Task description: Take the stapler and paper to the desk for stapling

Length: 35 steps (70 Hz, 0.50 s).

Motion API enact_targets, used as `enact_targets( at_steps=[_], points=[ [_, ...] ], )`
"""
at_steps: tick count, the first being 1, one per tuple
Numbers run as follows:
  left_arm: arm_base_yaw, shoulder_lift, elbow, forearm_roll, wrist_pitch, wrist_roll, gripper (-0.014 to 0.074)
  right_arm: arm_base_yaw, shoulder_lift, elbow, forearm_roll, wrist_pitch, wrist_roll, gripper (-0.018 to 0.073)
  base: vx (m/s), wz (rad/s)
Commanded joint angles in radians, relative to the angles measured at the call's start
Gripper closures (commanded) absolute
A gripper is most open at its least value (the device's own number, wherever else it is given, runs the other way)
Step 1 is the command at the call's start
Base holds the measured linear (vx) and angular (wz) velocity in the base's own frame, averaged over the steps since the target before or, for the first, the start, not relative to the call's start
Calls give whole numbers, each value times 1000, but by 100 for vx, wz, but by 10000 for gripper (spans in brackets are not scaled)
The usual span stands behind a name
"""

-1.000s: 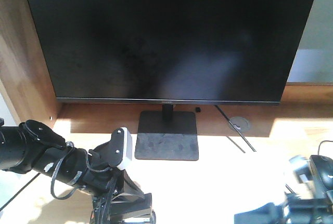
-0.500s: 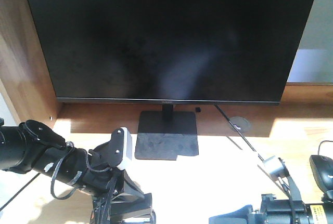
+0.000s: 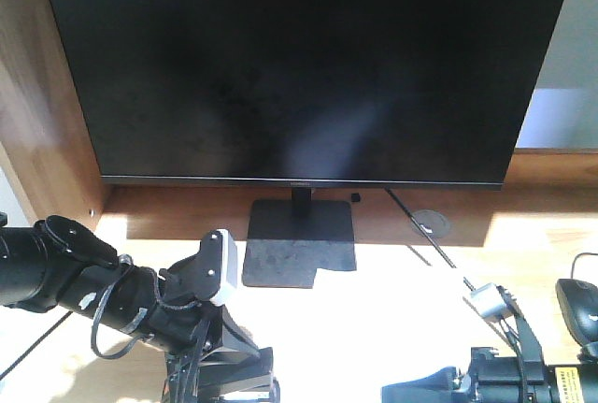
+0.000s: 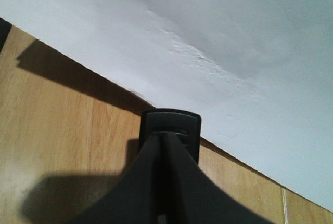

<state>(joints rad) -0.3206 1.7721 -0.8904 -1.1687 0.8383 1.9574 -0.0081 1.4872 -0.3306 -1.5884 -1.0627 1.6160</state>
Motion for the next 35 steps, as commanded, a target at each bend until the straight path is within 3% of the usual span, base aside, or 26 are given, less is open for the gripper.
enact_targets(
  at_steps=[1,25,35],
  points=[
    [-1,-37,-20,-46,36,-9,602,1,-18,-16,43,-80,-49,562,0,0],
    [-1,-37,-20,-46,36,-9,602,1,-18,-16,83,-73,-74,562,0,0],
    [-1,-37,-20,-46,36,-9,602,60,-18,-16,130,-28,-75,562,0,0]
  ],
)
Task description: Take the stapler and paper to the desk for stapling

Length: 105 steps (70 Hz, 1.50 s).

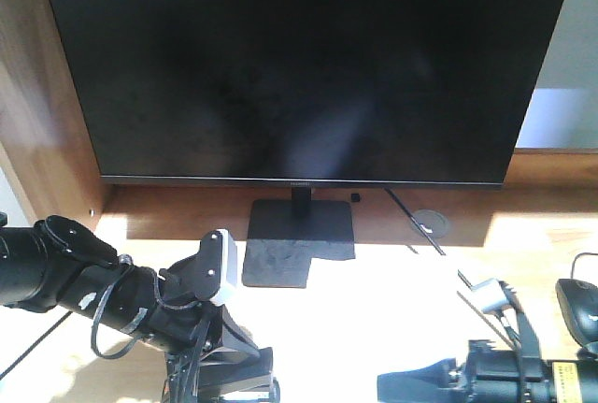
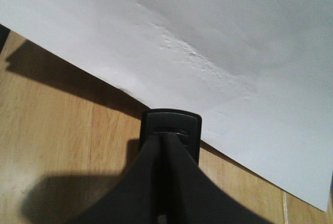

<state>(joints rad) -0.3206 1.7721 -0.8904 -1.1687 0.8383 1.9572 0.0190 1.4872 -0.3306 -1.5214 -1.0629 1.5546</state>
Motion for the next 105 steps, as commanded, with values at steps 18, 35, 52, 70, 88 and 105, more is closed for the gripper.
enact_targets(
  at_steps=[18,35,52,70,88,105],
  points=[
    [-1,-37,-20,-46,36,-8,602,90,-18,-16,152,101,-26,562,0,0],
    [-1,-37,-20,-46,36,-8,602,90,100,-16,172,72,-49,562,0,0],
    [-1,-37,-20,-46,36,-8,602,90,257,-21,257,-32,-115,562,0,0],
    [-1,-37,-20,-46,36,-8,602,90,371,-145,127,-134,-8,562,0,0],
    [-1,-37,-20,-46,36,-8,602,90,440,-237,2,-117,128,562,0,0],
    [-1,-37,-20,-46,36,-8,602,90,470,-237,11,-46,157,562,0,0]
  ],
)
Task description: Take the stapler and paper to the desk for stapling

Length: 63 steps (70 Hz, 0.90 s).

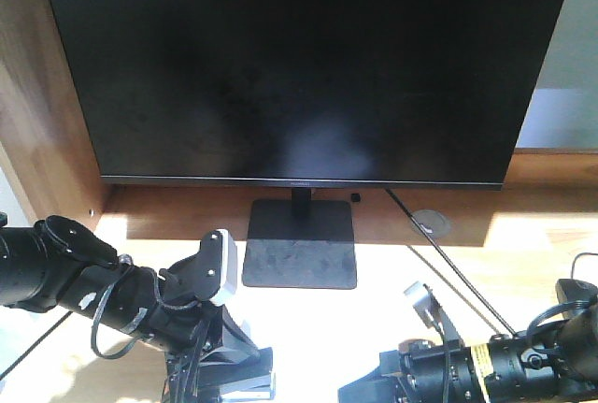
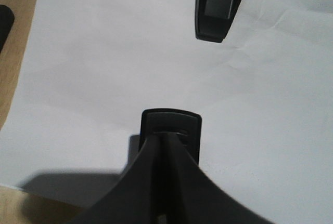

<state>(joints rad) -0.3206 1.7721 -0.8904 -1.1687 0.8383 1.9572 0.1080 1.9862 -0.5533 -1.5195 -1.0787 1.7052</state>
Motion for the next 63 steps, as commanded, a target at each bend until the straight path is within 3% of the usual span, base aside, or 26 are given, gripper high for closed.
enact_targets(
  at_steps=[1,63],
  points=[
    [-1,-37,-20,-46,36,-8,602,1,-28,-14,9,-22,6,562,0,0],
    [-1,-37,-20,-46,36,-8,602,1,-27,-14,54,10,5,562,0,0]
  ],
)
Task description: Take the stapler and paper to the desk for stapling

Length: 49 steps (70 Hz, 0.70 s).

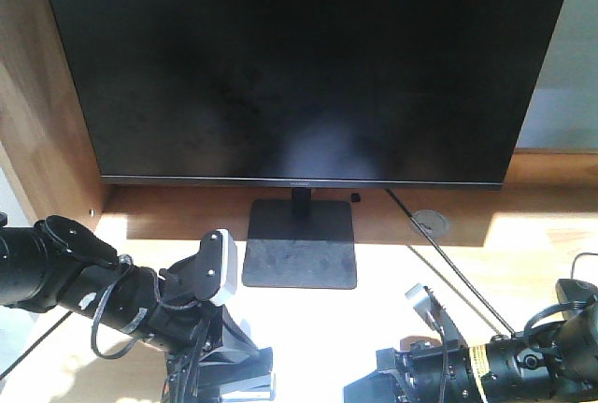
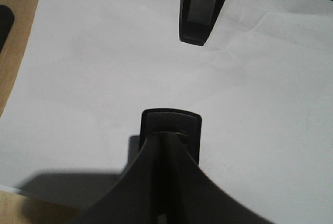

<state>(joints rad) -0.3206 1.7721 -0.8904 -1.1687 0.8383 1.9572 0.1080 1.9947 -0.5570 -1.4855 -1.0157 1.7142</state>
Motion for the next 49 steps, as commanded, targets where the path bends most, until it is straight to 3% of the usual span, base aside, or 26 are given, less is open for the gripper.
enact_targets(
  at_steps=[1,49],
  points=[
    [-1,-37,-20,-46,36,-8,602,1,-35,-11,21,-53,-4,562,0,0],
    [-1,-36,-20,-57,35,-5,603,1,-35,-11,46,-54,-12,562,0,0]
  ],
)
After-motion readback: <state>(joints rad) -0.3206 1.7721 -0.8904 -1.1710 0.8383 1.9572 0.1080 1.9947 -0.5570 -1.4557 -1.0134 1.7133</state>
